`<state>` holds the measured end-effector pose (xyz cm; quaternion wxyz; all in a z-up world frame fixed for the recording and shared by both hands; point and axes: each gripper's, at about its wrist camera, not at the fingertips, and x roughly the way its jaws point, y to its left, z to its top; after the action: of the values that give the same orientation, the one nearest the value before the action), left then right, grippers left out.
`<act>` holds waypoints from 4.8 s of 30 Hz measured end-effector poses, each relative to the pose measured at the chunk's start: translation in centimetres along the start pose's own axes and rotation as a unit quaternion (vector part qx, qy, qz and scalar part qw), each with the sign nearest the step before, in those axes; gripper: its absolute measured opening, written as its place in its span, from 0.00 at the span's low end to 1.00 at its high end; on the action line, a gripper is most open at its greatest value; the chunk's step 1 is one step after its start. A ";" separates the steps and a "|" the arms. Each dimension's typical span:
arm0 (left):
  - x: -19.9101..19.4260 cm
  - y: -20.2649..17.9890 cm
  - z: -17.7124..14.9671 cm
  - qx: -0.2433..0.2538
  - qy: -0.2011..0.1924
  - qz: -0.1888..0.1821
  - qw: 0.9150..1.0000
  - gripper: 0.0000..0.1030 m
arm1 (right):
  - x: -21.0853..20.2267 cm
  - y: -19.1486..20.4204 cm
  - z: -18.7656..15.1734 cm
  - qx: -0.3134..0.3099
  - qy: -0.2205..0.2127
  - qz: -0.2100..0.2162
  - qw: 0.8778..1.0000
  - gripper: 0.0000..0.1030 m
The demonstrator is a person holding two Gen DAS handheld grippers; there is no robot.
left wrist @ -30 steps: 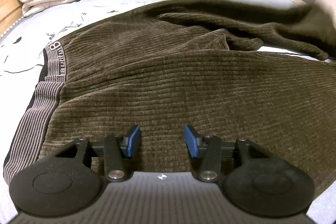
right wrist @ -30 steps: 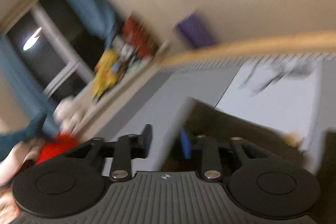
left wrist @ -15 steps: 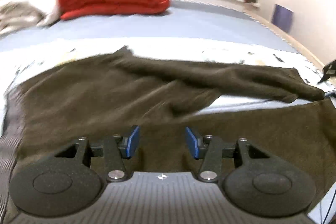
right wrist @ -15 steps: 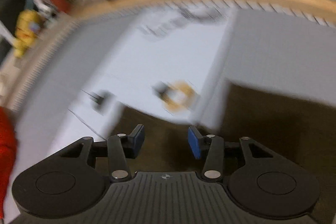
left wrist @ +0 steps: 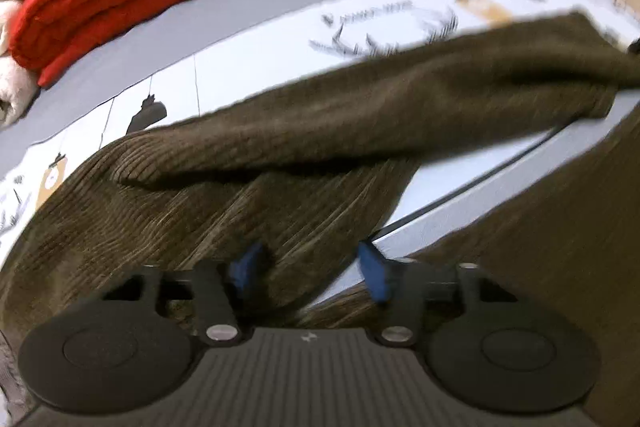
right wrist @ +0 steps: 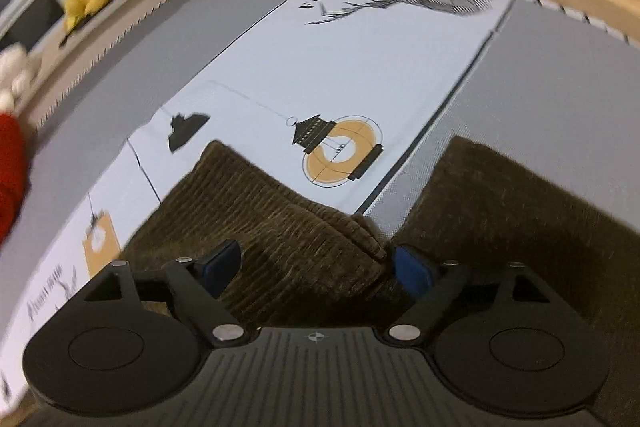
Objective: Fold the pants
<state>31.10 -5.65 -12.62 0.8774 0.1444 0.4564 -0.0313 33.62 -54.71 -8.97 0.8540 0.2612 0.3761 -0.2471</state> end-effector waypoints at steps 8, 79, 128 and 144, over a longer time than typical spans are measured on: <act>-0.3 1.0 -0.2 -0.008 -0.004 -0.010 1.000 0.14 | -0.4 2.0 0.6 -0.054 0.011 -0.038 0.998 0.67; -1.7 -2.0 3.4 -0.060 -0.020 -0.208 0.976 0.46 | 11.2 19.4 -2.6 -0.399 -0.108 0.009 0.910 0.04; -12.7 4.6 -18.2 -0.127 0.021 -0.097 0.987 0.55 | -8.9 1.3 -6.0 -0.066 0.011 -0.029 0.997 0.62; -15.2 6.6 -19.2 -0.155 -0.010 -0.084 0.984 0.65 | -18.0 0.8 -12.5 -0.115 0.000 -0.012 0.993 0.59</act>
<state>8.27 4.91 -9.27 0.8879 -0.0319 0.4575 -0.0350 16.99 -42.20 -2.13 0.8750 0.1571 0.4054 -0.2128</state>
